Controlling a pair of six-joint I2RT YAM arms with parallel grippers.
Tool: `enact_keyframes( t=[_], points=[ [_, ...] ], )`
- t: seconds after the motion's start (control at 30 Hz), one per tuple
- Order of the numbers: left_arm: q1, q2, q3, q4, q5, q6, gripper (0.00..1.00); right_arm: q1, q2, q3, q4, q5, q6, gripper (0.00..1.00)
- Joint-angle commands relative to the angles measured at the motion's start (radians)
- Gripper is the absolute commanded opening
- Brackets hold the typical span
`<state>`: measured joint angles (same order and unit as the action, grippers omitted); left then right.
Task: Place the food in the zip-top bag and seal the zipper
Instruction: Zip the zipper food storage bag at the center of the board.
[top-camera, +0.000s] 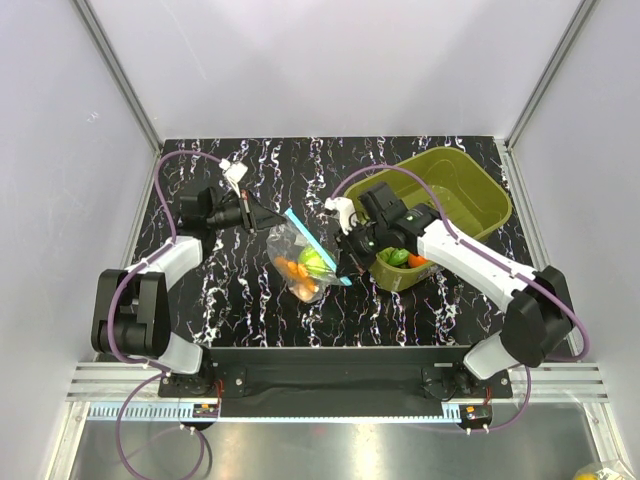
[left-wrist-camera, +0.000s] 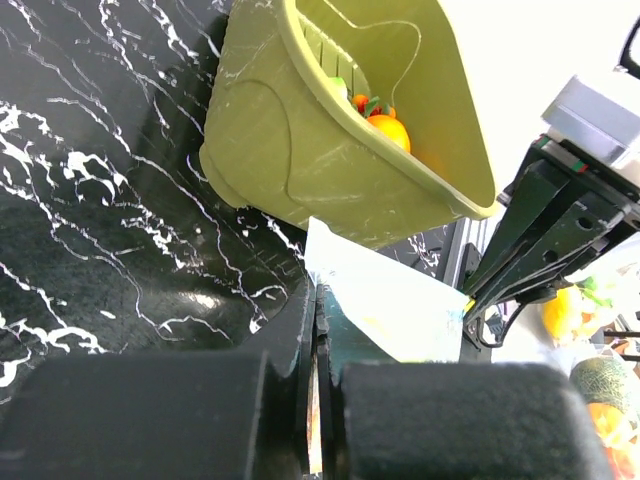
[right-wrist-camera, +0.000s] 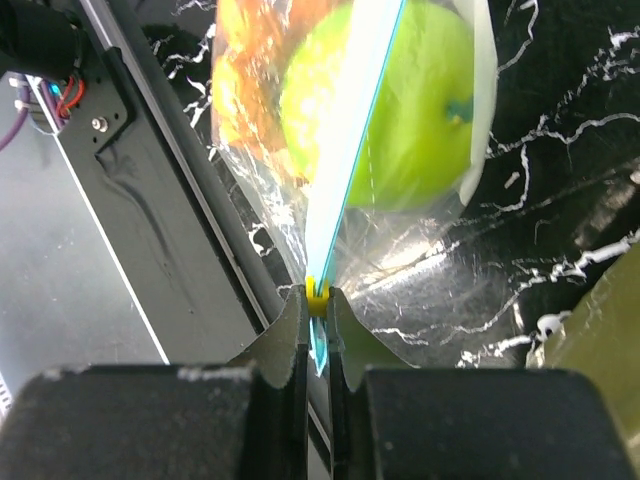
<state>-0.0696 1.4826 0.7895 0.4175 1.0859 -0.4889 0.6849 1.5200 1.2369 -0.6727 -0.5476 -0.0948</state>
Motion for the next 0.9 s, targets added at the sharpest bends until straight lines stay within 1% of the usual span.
enact_keyframes(
  t=[0.0, 0.33, 0.43, 0.57, 0.67, 0.7, 0.73, 0.77, 0.8, 0.87],
  points=[
    [0.037, 0.001, 0.065, 0.038, -0.121, 0.064, 0.0, -0.002, -0.06, -0.03, -0.192, 0.011, -0.016, 0.03],
    [0.036, -0.024, 0.076, -0.008, -0.116, 0.093, 0.0, -0.004, -0.126, -0.074, -0.235, 0.028, -0.043, 0.02],
    [0.034, -0.031, 0.074, -0.003, -0.096, 0.087, 0.0, -0.002, -0.113, -0.051, -0.22, 0.037, -0.045, 0.02],
    [0.024, -0.07, 0.05, 0.003, -0.075, 0.058, 0.0, -0.002, -0.06, 0.042, -0.249, 0.061, -0.045, 0.01],
    [-0.01, -0.11, 0.017, -0.003, -0.087, 0.039, 0.01, -0.002, -0.054, 0.07, -0.271, 0.081, -0.051, 0.01],
    [-0.03, -0.119, 0.013, -0.017, -0.095, 0.041, 0.03, -0.002, -0.057, 0.07, -0.274, 0.087, -0.052, 0.01],
    [-0.039, -0.136, 0.002, -0.046, -0.103, 0.042, 0.1, -0.004, -0.067, 0.068, -0.272, 0.113, -0.049, 0.02],
    [-0.047, -0.143, -0.002, -0.051, -0.113, 0.038, 0.14, -0.005, -0.073, 0.062, -0.269, 0.13, -0.045, 0.02],
    [-0.065, -0.157, -0.01, -0.042, -0.113, 0.03, 0.17, -0.005, -0.081, 0.059, -0.265, 0.147, -0.033, 0.02],
    [-0.102, -0.163, -0.013, -0.025, -0.13, 0.009, 0.2, -0.018, -0.115, 0.044, -0.246, 0.234, 0.024, 0.0]
  ],
)
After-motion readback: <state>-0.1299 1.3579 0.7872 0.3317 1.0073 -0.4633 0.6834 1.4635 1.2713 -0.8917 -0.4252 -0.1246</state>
